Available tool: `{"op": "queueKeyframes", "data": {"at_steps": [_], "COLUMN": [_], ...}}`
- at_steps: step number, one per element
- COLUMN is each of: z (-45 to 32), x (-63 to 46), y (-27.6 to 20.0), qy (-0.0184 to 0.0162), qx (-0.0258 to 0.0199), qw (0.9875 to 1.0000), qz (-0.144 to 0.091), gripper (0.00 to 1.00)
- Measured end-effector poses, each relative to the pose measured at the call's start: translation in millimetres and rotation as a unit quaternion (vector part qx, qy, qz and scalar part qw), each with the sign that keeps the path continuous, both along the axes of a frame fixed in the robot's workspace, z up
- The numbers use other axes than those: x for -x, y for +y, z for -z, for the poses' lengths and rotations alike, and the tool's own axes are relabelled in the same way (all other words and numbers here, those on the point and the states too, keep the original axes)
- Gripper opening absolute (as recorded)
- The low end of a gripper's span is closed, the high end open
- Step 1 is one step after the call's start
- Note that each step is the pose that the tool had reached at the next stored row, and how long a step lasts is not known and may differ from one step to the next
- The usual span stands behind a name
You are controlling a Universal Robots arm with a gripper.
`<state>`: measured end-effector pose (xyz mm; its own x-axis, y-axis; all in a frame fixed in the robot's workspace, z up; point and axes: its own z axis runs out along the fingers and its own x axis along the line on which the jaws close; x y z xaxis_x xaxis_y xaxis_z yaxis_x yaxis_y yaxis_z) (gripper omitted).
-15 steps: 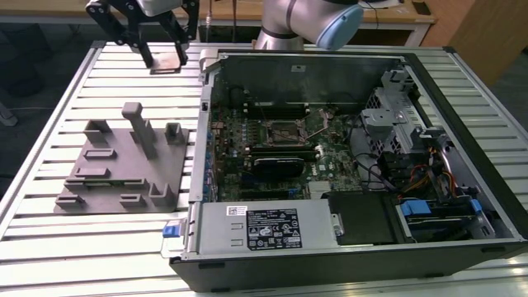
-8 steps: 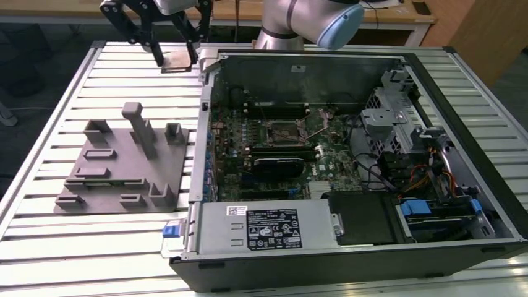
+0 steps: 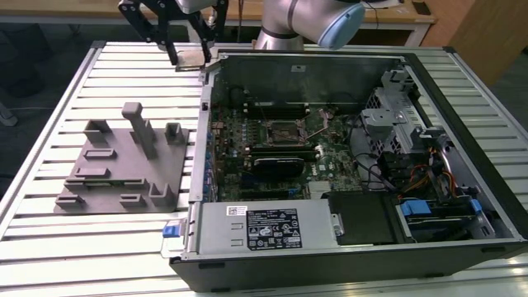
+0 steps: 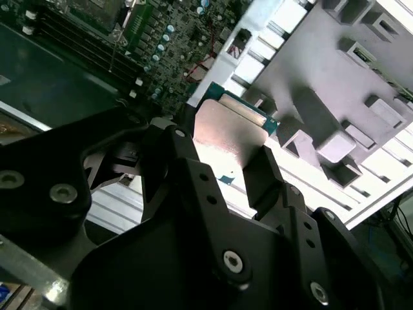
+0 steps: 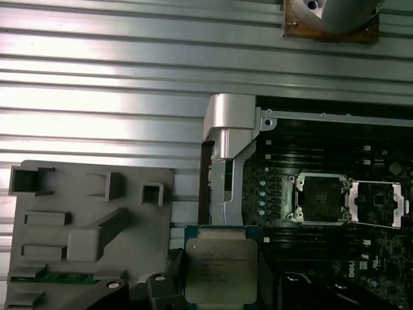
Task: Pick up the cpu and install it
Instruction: 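Pick up the cpu and move it towards the insertion slot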
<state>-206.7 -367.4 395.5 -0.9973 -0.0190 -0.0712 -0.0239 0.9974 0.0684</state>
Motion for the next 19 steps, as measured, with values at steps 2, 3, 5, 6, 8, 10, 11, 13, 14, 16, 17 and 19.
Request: {"op": "queueKeyframes", "data": {"at_steps": [2,3,5,6,8,10,11,13,14,16,17,19], "z": [-0.1,0.0,0.0,0.0,0.0,0.2,0.5,1.6,2.4,4.5,5.7,8.7], "x": [-6.4,-9.9,-17.3,-21.1,-28.4,-36.6,-40.9,-48.7,-52.6,-60.1,-63.2,-69.2], "y": [0.8,1.1,2.0,2.4,3.1,3.5,3.6,3.8,3.9,3.9,3.9,3.9], "qy": [0.0001,0.0,0.0,0.0,0.0002,0.0004,0.0008,0.0015,0.0019,0.0027,0.003,0.0038], "qx": [0.0001,0.0,0.0,0.0,0.0,0.0,0.0,0.0,0.0001,0.0001,0.0001,0.0], "qw": [1.0,1.0,1.0,1.0,1.0,1.0,1.0,1.0,1.0,1.0,1.0,1.0], "qz": [0.0,0.0,0.0,0.0,0.0,0.0,0.0,0.0,0.0,0.0,0.0,0.0], "gripper": [0.54,0.54,0.54,0.54,0.54,0.54,0.54,0.54,0.54,0.54,0.54,0.54]}}
